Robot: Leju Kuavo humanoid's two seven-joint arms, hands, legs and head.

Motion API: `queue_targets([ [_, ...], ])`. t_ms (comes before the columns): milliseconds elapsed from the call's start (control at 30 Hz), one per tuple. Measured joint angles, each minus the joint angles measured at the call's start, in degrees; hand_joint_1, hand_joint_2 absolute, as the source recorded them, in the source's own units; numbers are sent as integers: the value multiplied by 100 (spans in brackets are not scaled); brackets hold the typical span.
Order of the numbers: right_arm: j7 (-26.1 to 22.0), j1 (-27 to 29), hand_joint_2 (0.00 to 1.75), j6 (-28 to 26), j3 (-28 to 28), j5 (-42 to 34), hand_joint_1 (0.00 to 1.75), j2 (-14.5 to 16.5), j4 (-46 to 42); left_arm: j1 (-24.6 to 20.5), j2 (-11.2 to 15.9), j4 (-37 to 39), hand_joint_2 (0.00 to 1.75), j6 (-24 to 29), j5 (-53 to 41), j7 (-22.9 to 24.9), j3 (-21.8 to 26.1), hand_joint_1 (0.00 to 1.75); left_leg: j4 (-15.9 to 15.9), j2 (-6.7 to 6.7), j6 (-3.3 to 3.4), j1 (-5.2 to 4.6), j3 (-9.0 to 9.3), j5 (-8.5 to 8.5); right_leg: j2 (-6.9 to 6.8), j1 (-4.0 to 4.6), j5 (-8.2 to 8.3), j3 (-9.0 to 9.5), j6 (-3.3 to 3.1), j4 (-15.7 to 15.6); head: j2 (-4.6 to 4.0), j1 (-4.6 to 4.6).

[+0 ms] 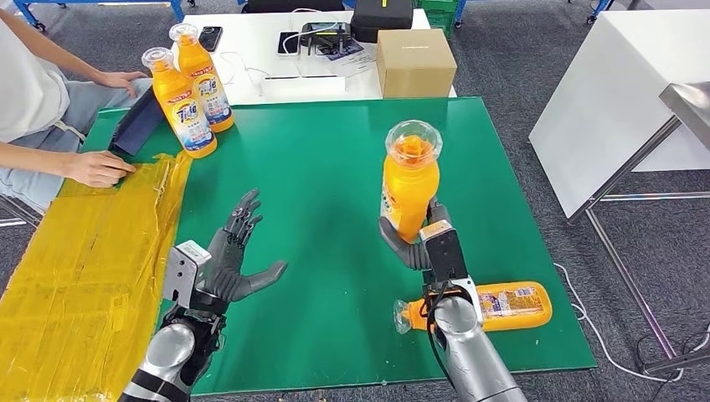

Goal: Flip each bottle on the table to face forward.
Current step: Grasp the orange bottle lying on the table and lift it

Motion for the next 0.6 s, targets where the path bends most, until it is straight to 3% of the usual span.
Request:
queue_targets([
  [300,-20,-262,175,317,995,148,175,392,856,-242,-4,5,175,-64,341,-11,-272,0,0,-1,-2,4,0,1,-1,4,0,-3,0,2,0,-1],
  [600,-20,-344,175,317,1258,171,175,434,1150,-262,-4,5,175,-63,346,-13,-312,0,0,-2,-2,1,-1,2,-1,-1,0,-2,0,1,0,1],
])
